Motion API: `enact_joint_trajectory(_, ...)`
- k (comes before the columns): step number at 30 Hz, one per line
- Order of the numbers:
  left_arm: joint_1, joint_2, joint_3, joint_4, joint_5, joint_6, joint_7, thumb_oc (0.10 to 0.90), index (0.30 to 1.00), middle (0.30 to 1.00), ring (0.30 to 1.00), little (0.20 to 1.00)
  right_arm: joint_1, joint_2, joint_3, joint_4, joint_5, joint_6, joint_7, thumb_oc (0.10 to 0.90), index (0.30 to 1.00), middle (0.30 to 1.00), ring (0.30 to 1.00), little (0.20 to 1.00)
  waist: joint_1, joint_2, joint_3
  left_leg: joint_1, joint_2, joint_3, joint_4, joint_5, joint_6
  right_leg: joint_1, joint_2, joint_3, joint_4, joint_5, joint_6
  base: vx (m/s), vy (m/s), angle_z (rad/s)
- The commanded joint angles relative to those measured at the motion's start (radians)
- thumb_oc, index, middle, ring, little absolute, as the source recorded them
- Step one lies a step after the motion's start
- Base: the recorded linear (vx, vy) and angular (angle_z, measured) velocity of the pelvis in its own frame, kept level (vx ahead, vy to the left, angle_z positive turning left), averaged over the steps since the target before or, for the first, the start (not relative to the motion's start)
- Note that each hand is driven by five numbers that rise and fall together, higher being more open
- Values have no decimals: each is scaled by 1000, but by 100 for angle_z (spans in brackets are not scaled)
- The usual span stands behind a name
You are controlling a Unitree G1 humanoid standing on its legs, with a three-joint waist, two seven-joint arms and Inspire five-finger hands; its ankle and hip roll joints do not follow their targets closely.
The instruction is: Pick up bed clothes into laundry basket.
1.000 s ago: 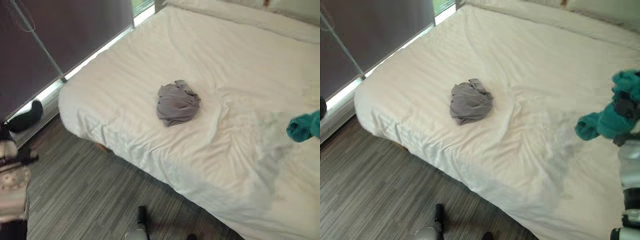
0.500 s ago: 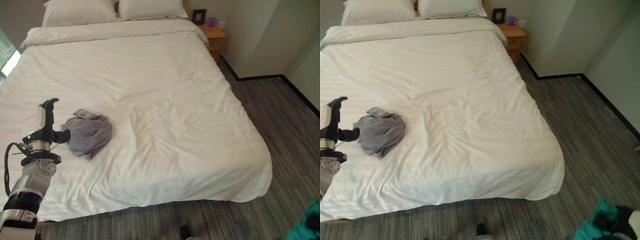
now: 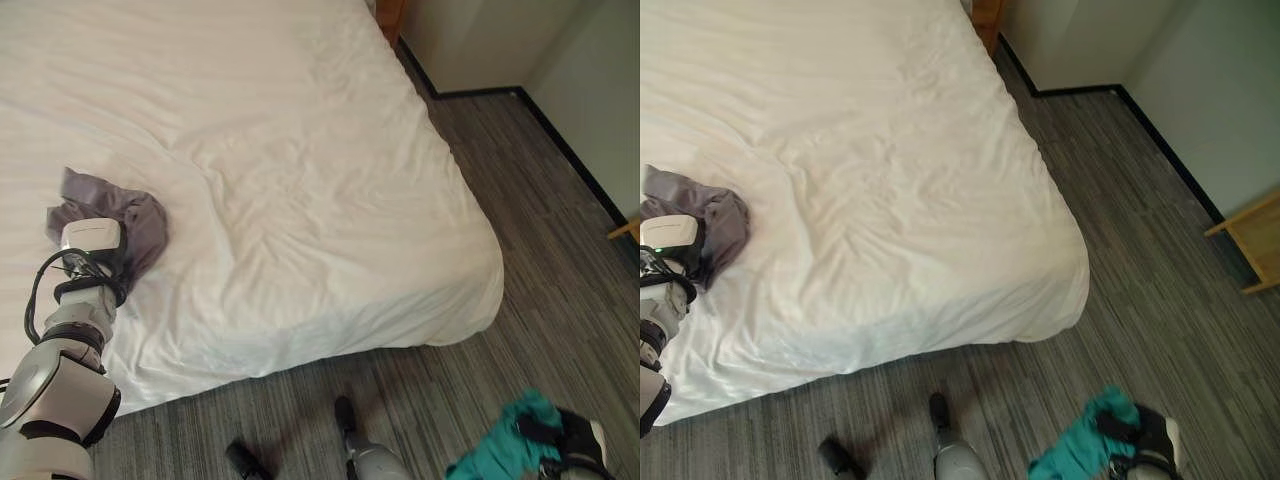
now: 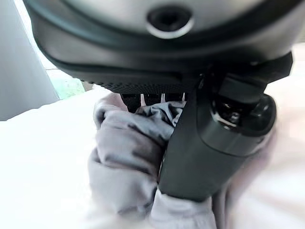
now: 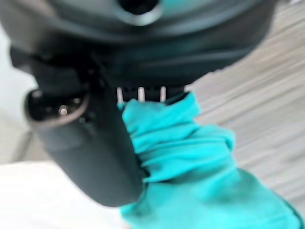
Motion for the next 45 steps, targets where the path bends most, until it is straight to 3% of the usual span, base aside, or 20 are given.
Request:
enact_joint_trajectory(1, 20, 72, 42, 111, 32, 58, -109, 400, 300, 300, 300, 300, -9, -45, -74, -58, -6, -98, 14, 400, 300, 300, 300, 300, 39, -3, 42, 159, 121, 35, 8, -16, -104, -18, -33, -69, 3, 84, 119, 48, 28, -35)
enact_joint_trajectory(4, -38, 189, 40, -34, -18, 12, -91, 400, 300, 300, 300, 300, 11, -105, -81, -39, -33, -102, 35, 400, 300, 300, 300, 300, 38, 19, 33, 242, 93, 39, 8, -53, -85, 49, -36, -40, 3, 56, 115, 43, 82, -22)
enact_joint_trajectory(6, -57, 294, 81, -317, -60, 15, 2, 400, 300, 300, 300, 300, -46, -119, -36, 2, -60, -116, 30, 400, 300, 300, 300, 300, 91, 8, 52, 299, 61, -22, 8, -28, -65, 90, -19, -3, 3, 65, 110, -9, 138, -30)
enact_joint_trajectory(7, -50, 345, 126, -497, -87, 14, 66, 400, 300, 300, 300, 300, -65, -117, -22, 4, -81, -118, 30, 400, 300, 300, 300, 300, 138, -1, 48, 323, 45, -107, 8, -25, -63, 105, -10, 25, 3, 64, 111, -26, 77, -63)
enact_joint_trajectory(8, -29, 349, 147, -511, -85, 19, 63, 400, 300, 300, 300, 300, -68, -120, -17, 4, -82, -118, 29, 400, 300, 300, 300, 300, 135, -1, 53, 330, 44, -105, 8, -26, -63, 111, -11, 28, 3, 63, 111, 0, 208, -83)
enact_joint_trajectory(9, 98, 305, 361, -867, -135, 16, 189, 400, 300, 300, 300, 300, -60, -98, -4, 13, -150, -78, 43, 400, 300, 300, 300, 300, 207, -32, 38, 384, 24, -336, 8, -70, -60, 145, -12, 87, 3, 68, 114, -41, 144, -97)
enact_joint_trajectory(11, 91, 210, 438, -1046, -130, -2, 235, 400, 300, 300, 300, 300, -17, -98, -30, 0, -182, -51, 50, 400, 300, 300, 300, 300, 186, -32, 19, 412, 16, -388, 8, -133, -48, 158, -23, 89, 3, 69, 122, -77, 194, -88)
enact_joint_trajectory(12, 94, 208, 441, -1051, -128, 1, 233, 400, 300, 300, 300, 300, -14, -99, -33, -2, -183, -50, 50, 400, 300, 300, 300, 300, 186, -33, 19, 409, 13, -389, 8, -129, -48, 156, -26, 89, 3, 73, 121, -99, 208, -31)
enact_joint_trajectory(16, 4, 38, 488, -1283, -182, -47, 278, 400, 300, 300, 300, 300, 78, -84, -107, -46, -254, -7, 61, 400, 300, 300, 300, 300, 128, -50, -3, 451, -36, -338, 8, -222, -8, 154, -67, 111, 3, 136, 156, -143, 226, 32)
enact_joint_trajectory(19, 18, -75, 465, -1426, -190, -81, 228, 400, 300, 300, 300, 300, 126, -71, -152, -100, -311, 11, 59, 400, 300, 300, 300, 300, 116, -67, 11, 464, -63, -299, 8, -216, 5, 142, -90, 100, 3, 253, 156, -260, 85, -47)
enact_joint_trajectory(23, 75, -261, 341, -1533, -260, -142, 106, 400, 300, 300, 300, 300, 64, -70, -118, -267, -451, 36, -11, 400, 300, 300, 300, 300, 162, -53, 44, 445, -71, -227, 8, -194, 34, 203, -175, -233, 38, 168, 130, -355, 102, -76)
enact_joint_trajectory(25, 118, -335, 270, -1519, -317, -148, 63, 400, 300, 300, 300, 300, 38, -79, -108, -285, -491, 49, -37, 400, 300, 300, 300, 300, 173, -47, 39, 443, -66, -175, 8, -184, 42, 232, -191, -339, 81, 142, 121, -273, 15, -103)
enact_joint_trajectory(30, 250, -457, 108, -1340, -378, -118, -35, 400, 300, 300, 300, 300, -57, -134, -83, -359, -561, 44, -95, 400, 300, 300, 300, 300, 219, -33, 7, 435, -46, -36, 8, -160, 54, 345, -257, -442, 150, 137, 139, -218, -118, -102)
enact_joint_trajectory(33, 299, -470, 85, -1275, -385, -109, -51, 400, 300, 300, 300, 300, -96, -140, -55, -390, -583, 39, -101, 400, 300, 300, 300, 300, 238, -28, 2, 423, -35, 14, 8, -136, 51, 375, -290, -470, 153, 160, 143, -219, -207, -89)
enact_joint_trajectory(37, 460, -453, 115, -1242, -384, -104, -98, 400, 300, 300, 300, 300, -135, -108, 34, -436, -634, 35, -73, 400, 300, 300, 300, 300, 299, -21, -8, 424, 13, 150, 8, -88, 24, 421, -340, -564, 130, 206, 155, -162, -373, -177)
enact_joint_trajectory(40, 534, -442, 142, -1183, -338, -76, -108, 400, 300, 300, 300, 300, -139, -94, 65, -452, -641, 37, -61, 400, 300, 300, 300, 300, 316, -24, -15, 439, 73, 196, 15, -35, -21, 424, -279, -565, 62, 138, 143, 7, -447, -134)
enact_joint_trajectory(42, 538, -441, 153, -1117, -315, -70, -95, 400, 300, 300, 300, 300, -132, -102, 85, -453, -643, 31, -49, 400, 300, 300, 300, 300, 303, -12, -13, 458, 128, 215, 22, 5, -53, 416, -216, -525, 15, 67, 111, 97, -600, -86)
enact_joint_trajectory(43, 546, -436, 188, -1081, -312, -67, -80, 400, 300, 300, 300, 300, -139, -144, 99, -477, -670, 29, -43, 400, 300, 300, 300, 300, 301, 11, 4, 471, 189, 222, 84, 69, -87, 414, -158, -490, 3, -14, 75, 97, -485, -31)
enact_joint_trajectory(44, 546, -437, 191, -1081, -312, -68, -80, 400, 300, 300, 300, 300, -140, -146, 100, -480, -670, 31, -42, 400, 300, 300, 300, 300, 302, 15, 6, 471, 198, 224, 92, 69, -90, 414, -151, -489, 3, -18, 69, 121, -420, -62)
enact_joint_trajectory(45, 556, -443, 203, -1082, -325, -71, -70, 400, 300, 300, 300, 300, -144, -149, 111, -497, -678, 28, -36, 400, 300, 300, 300, 300, 314, 27, 23, 448, 209, 165, 141, 95, -97, 413, -129, -460, 3, -43, 59, 98, -168, -81)
